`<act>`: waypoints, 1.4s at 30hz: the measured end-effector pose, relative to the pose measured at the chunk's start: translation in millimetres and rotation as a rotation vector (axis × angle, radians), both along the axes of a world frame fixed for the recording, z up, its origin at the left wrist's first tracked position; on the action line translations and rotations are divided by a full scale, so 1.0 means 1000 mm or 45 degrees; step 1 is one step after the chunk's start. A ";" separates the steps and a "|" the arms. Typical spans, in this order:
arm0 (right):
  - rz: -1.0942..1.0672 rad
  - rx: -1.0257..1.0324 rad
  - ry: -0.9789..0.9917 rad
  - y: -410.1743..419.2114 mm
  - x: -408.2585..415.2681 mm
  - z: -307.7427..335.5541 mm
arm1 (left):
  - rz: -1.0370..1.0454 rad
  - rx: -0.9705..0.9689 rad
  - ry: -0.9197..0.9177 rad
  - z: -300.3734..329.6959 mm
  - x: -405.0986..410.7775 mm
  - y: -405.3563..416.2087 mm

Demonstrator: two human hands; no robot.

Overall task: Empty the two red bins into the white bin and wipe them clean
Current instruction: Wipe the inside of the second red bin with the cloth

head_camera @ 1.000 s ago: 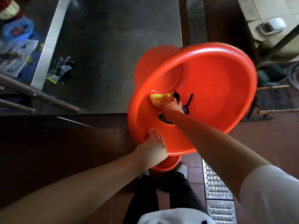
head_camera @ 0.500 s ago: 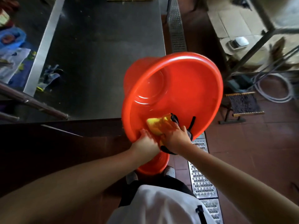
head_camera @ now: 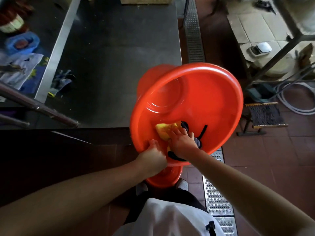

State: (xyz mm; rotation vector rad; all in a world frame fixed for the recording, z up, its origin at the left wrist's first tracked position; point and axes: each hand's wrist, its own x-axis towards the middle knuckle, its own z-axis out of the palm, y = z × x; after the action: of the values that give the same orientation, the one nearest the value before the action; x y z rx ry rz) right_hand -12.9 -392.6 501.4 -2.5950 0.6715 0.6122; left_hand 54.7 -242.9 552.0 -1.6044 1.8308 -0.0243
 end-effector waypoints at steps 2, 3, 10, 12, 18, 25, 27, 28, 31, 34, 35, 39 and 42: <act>0.019 -0.019 0.047 -0.012 0.022 -0.013 | 0.001 -0.080 0.074 0.003 0.001 0.001; 0.030 -0.034 0.067 -0.017 0.032 -0.021 | 0.030 -0.093 0.116 0.005 0.002 0.000; 0.024 -0.047 0.093 -0.040 0.087 -0.055 | 0.047 -0.112 -0.053 -0.008 0.000 0.007; 0.016 -0.056 0.096 -0.040 0.092 -0.057 | 0.057 -0.118 -0.074 -0.009 0.001 0.007; 0.092 -0.039 0.115 -0.026 0.058 -0.023 | 0.016 -0.089 0.059 0.004 0.008 0.007; 0.298 0.021 -0.018 0.001 -0.045 0.030 | 0.059 -0.199 0.163 0.021 0.010 0.002; 0.365 -0.050 0.010 0.005 -0.058 0.034 | 0.021 -0.143 0.095 0.021 0.013 0.003; 0.403 -0.110 0.033 0.006 -0.059 0.034 | -0.003 -0.145 0.098 0.020 0.015 0.004; 0.428 -0.248 0.033 0.011 -0.058 0.035 | -0.024 -0.097 0.072 0.028 0.020 0.003; 0.460 -0.371 0.008 0.008 -0.056 0.047 | -0.043 -0.065 -0.014 0.035 0.035 0.003; 0.486 -0.416 -0.005 0.004 -0.058 0.052 | -0.044 -0.057 -0.020 0.037 0.042 0.005; 0.660 -0.683 -0.047 -0.014 -0.062 0.071 | -0.049 -0.061 -0.069 0.058 0.070 0.015; 0.727 -0.839 -0.171 -0.018 -0.055 0.077 | 0.025 -0.049 -0.123 0.073 0.091 0.020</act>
State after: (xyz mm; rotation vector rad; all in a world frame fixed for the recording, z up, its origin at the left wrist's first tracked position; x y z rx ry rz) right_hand -67.9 -410.5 578.0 -3.4467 0.0625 0.4044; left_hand 146.0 -222.7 625.0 -1.6195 1.7505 -0.1271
